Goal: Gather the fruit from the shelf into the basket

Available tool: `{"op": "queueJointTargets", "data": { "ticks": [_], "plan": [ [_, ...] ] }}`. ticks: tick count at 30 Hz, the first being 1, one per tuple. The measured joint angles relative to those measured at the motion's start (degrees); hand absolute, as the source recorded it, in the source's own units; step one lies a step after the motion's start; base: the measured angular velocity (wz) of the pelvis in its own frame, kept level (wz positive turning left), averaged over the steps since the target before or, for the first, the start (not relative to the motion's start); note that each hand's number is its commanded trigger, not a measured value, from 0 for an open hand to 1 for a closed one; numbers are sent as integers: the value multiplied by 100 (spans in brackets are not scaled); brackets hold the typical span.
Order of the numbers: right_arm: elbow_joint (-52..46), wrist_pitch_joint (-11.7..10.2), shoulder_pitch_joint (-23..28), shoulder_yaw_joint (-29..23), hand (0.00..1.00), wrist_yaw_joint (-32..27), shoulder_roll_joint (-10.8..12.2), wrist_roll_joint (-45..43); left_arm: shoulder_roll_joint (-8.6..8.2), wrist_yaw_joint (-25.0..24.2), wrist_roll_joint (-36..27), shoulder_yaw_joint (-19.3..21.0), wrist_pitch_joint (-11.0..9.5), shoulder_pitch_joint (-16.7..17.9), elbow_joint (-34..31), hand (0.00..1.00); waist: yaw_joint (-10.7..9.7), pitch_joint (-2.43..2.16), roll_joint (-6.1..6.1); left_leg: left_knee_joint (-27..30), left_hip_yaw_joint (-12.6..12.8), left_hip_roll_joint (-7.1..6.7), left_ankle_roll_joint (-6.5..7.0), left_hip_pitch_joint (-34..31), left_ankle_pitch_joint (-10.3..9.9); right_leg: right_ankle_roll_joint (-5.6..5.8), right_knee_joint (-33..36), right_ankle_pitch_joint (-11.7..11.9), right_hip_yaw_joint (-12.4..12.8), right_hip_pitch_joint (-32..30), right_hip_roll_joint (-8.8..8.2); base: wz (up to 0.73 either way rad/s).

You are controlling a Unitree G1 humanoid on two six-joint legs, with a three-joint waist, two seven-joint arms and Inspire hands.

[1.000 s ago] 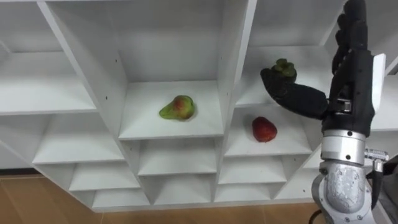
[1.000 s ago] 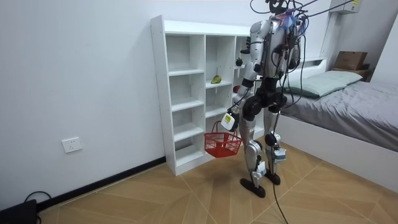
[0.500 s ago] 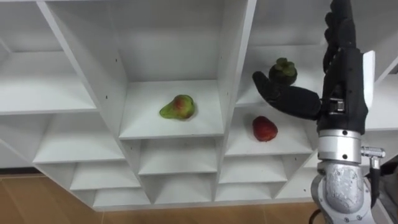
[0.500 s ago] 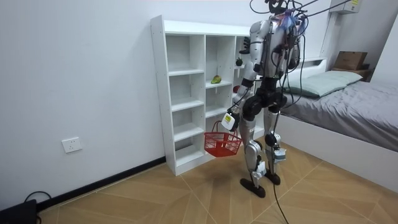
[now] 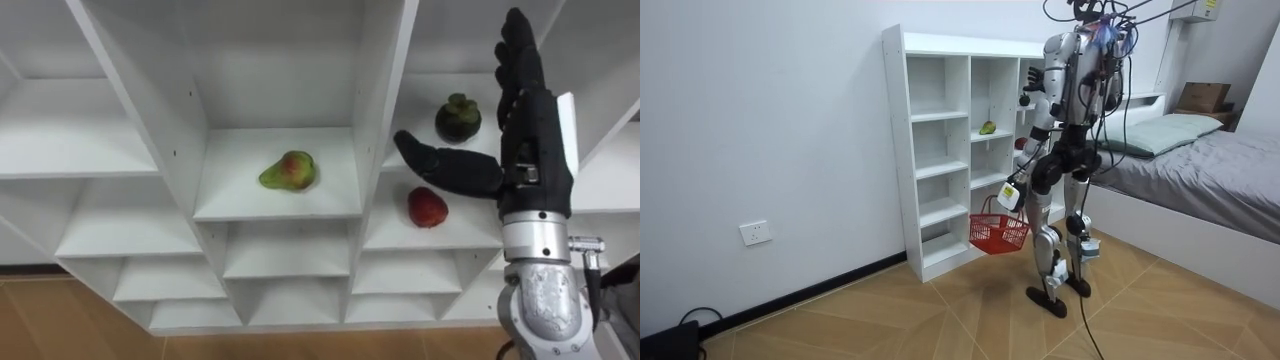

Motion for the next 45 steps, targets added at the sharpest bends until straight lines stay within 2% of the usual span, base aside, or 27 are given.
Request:
{"op": "queueJointTargets", "data": {
  "ticks": [3, 10, 21, 30, 32, 38, 45],
  "plan": [
    [1, 112, -2, -2, 0, -5, 2, 55, -4, 41, 1, 2, 59, 5, 0, 100, 1, 0, 2, -1, -6, -1, -1, -8, 0, 0, -2, 0, -11, -4, 0, 1],
    [2, 115, -47, -68, 0, -117, 4, 174, -21, 166, 0, 7, 82, 23, 0, 100, 34, -11, -20, 24, -4, -9, 0, 33, 1, 0, -7, 0, -5, -3, -3, 0],
    [290, 115, -236, -65, 0, -555, -27, 236, -19, 248, -11, 2, 86, 36, -2, 100, 96, 23, -90, 46, 5, -5, 1, 24, 3, 0, -8, 0, -15, 6, -5, 0],
    [292, 115, -236, -67, 0, -739, -167, 235, -9, 265, -2, 4, 142, 141, -1, 100, 151, 18, -97, 30, -1, -3, 0, 39, 2, 0, -7, 0, -14, 35, 1, 0],
    [309, 116, -236, -67, 0, -741, -169, 234, -10, 279, 0, 4, 183, 149, -1, 100, 137, 31, -98, 23, -2, -3, 0, 83, 2, 0, -19, 0, -15, 79, 1, 0],
    [341, 118, -236, -79, 0, -760, -169, 231, -14, 291, 20, 24, 259, 173, -2, 100, 137, 30, -96, -16, -5, -4, 0, 125, 2, 0, -19, 0, -10, 107, 5, 0],
    [625, 118, -245, -305, 0, -787, -183, 216, -13, 285, 410, 178, 264, 235, -66, 100, 161, 14, -56, -16, -45, -7, 0, 120, 2, 0, -17, 0, -14, 114, 6, 2]
  ]
}}
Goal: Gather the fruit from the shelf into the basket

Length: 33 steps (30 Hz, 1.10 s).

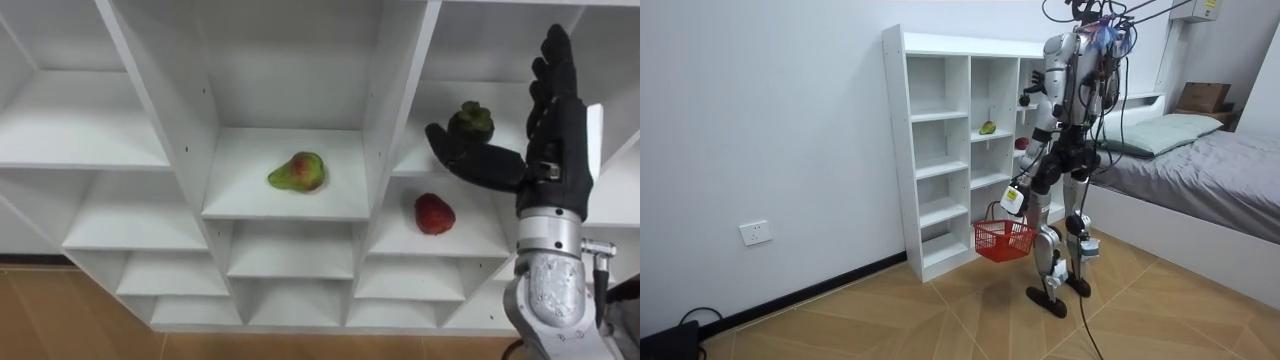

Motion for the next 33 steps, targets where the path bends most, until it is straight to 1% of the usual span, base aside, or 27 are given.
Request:
{"op": "queueJointTargets", "data": {
  "ticks": [3, 6, 7, 10, 13, 17, 21, 25, 29, 33],
  "plan": [
    [353, 0, -66, -1, 0, 15, -61, 60, -4, -2, 117, -5, 31, 52, -45, 100, -2, -2, -3, 2, -3, -2, 0, -1, 0, 0, -1, 0, -10, -1, -2, 0],
    [604, 113, -159, -1, 0, 73, -65, 71, -7, -23, 285, -4, 104, 57, -67, 100, -10, -4, -11, 6, -11, -2, 0, -4, 0, 0, 1, 0, -23, 1, -4, 1],
    [659, 117, -173, -8, 0, 81, -66, 71, -9, -33, 354, 0, 130, 68, -103, 100, -10, -4, -16, 11, -22, -2, 0, -5, 0, 0, 1, 0, -43, 8, -6, 5],
    [808, 128, -183, -42, 0, 142, -74, 63, -13, -35, 570, 10, 165, 164, -351, 100, -7, -5, -57, 32, -89, -3, 0, -12, 0, 0, 0, 0, -99, 34, -10, 10],
    [818, 185, -190, -52, 0, 263, -76, 59, -42, -47, 712, 28, 217, 201, -495, 100, 3, -10, -81, 45, -119, -2, 0, -11, 0, 0, -1, 0, -135, 52, -13, 7],
    [844, 239, -217, -82, 0, 339, -76, 59, -58, -147, 715, 56, 251, 194, -567, 100, 0, -11, -89, 65, -143, -8, 0, -12, 0, 0, -2, 0, -144, 72, -22, 4],
    [1029, 247, -328, -293, 0, 482, -79, 58, -63, -203, 658, 183, 253, 250, -731, 100, -33, -11, -90, 87, -168, -12, 1, 6, 1, 0, -5, 0, -178, 112, -32, 3],
    [1264, 361, -474, -464, 0, 568, -87, 59, -73, -219, 663, 250, 253, 243, -742, 100, -23, -8, -93, 94, -175, -21, 2, 53, 1, 0, -89, 0, -216, 212, -39, 0],
    [1276, 411, -523, -510, 0, 569, -116, 58, -86, -311, 662, 346, 255, 258, -741, 100, -28, -7, -97, 71, -180, -14, 0, 59, 1, 0, -87, 0, -236, 224, -34, 0],
    [1281, 574, -535, -517, 0, 565, -145, 57, -70, -307, 660, 346, 310, 289, -737, 100, -15, -2, -164, 82, -227, -19, 0, 60, 1, 0, -81, 0, -293, 246, -37, 6]
  ]
}}
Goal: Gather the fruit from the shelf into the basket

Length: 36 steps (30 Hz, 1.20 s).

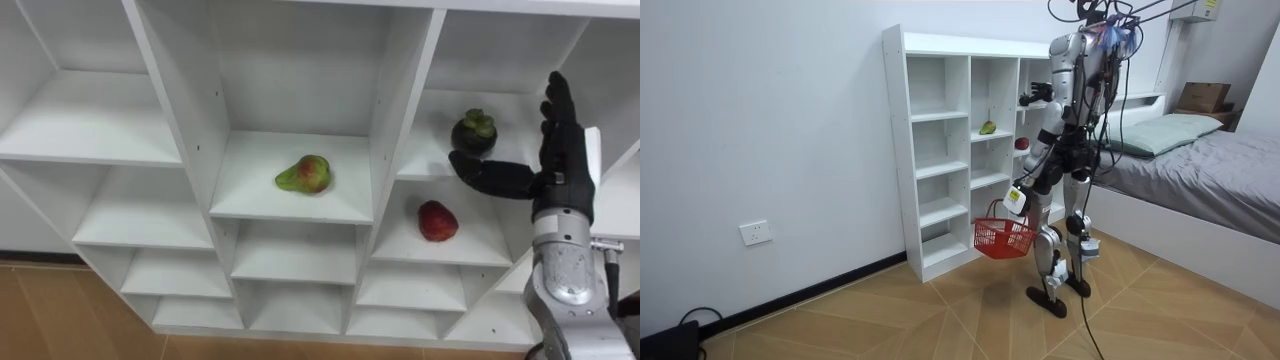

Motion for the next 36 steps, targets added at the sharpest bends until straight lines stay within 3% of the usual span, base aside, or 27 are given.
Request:
{"op": "queueJointTargets", "data": {
  "ticks": [6, 16, 25, 36],
  "plan": [
    [18, 126, -16, -4, 0, 2, -6, -3, 0, -3, 16, 2, 135, 83, -1, 100, 7, -4, -36, 3, -29, -4, 0, 4, 0, 0, -3, 0, -38, 10, -2, 1],
    [676, 283, -614, -67, 0, 150, -122, -250, 1, -21, 322, 16, 389, 76, -151, 100, 3, -5, -33, 30, -65, -5, -1, -67, 1, 1, -9, -1, -80, -33, -4, 0],
    [689, 367, -618, -72, 0, 346, -122, -780, 3, -11, 356, 18, 439, 111, -229, 100, 14, -30, -80, 29, -74, -6, -1, -76, 1, 1, -8, -1, -71, -45, -5, 0],
    [963, 478, -749, -76, 0, 444, -122, -1179, 11, -1, 298, 15, 448, -74, -232, 100, 39, -20, -142, 79, -75, -7, 0, -113, 1, 1, 8, -1, -99, -54, -23, 0]
  ]
}}
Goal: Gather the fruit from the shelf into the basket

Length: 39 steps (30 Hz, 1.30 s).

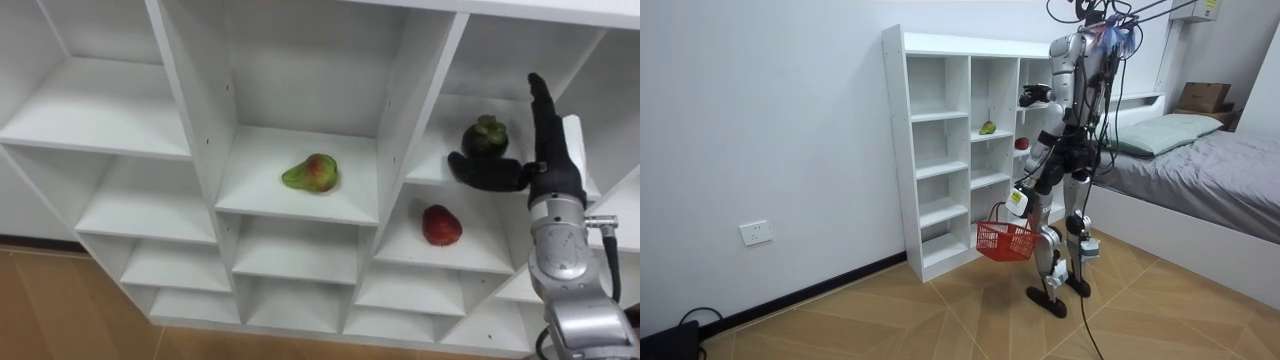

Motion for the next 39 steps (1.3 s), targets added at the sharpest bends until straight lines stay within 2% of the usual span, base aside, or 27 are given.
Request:
{"op": "queueJointTargets", "data": {
  "ticks": [1, 2, 3, 9, 11, 18, 31, 39],
  "plan": [
    [51, 33, -42, -1, 3, 11, 0, 3, 5, -2, 1, -1, 8, 1, -1, 100, -4, -4, -8, 0, 0, 0, 0, -5, 0, 0, 4, 0, -1, -3, -1, 0],
    [74, 48, -61, -2, 82, 19, 0, 5, 10, -5, 1, -1, 14, 1, -7, 100, -5, -6, -13, 0, 0, 0, 0, -6, 0, 0, 5, 0, -1, -3, -1, 0],
    [123, 62, -97, -13, 100, 53, 0, 7, 19, -10, 2, -1, 31, 5, -32, 100, -5, -13, -25, 2, 0, 0, 0, -6, 0, 0, 7, 0, -1, -3, -1, 0],
    [137, 71, -117, -21, 100, 226, 0, 18, 36, -8, -2, -3, 71, 33, -147, 100, -15, -23, -51, 1, 1, -1, 0, -11, 0, 0, 6, 0, -43, 5, -9, 0],
    [172, 68, -117, -17, 100, 258, 0, 12, 36, -3, -2, -4, 71, 33, -150, 100, -21, -6, -29, 2, -1, 0, 0, -7, 0, 0, 2, 0, -53, 14, -10, 0],
    [173, 64, -162, -78, 100, 251, -70, -112, 47, -3, -8, -7, 72, 35, -149, 100, -29, 2, -38, 3, -42, 0, 0, -31, 0, 0, -4, 0, -84, 12, -5, 1],
    [126, 53, -241, -69, 100, 447, -83, -201, 47, -1, -16, -14, 61, -62, -150, 100, -25, -1, 51, 19, -42, 1, 0, -31, 0, 0, -11, 0, -67, 4, -1, 0],
    [127, 47, -241, -67, 100, 494, -83, -200, 47, -1, -58, -14, 59, -63, -149, 100, -26, -2, 63, 23, -42, 0, 0, -31, 0, 0, -11, 0, -67, 5, -1, 0]
  ]
}}
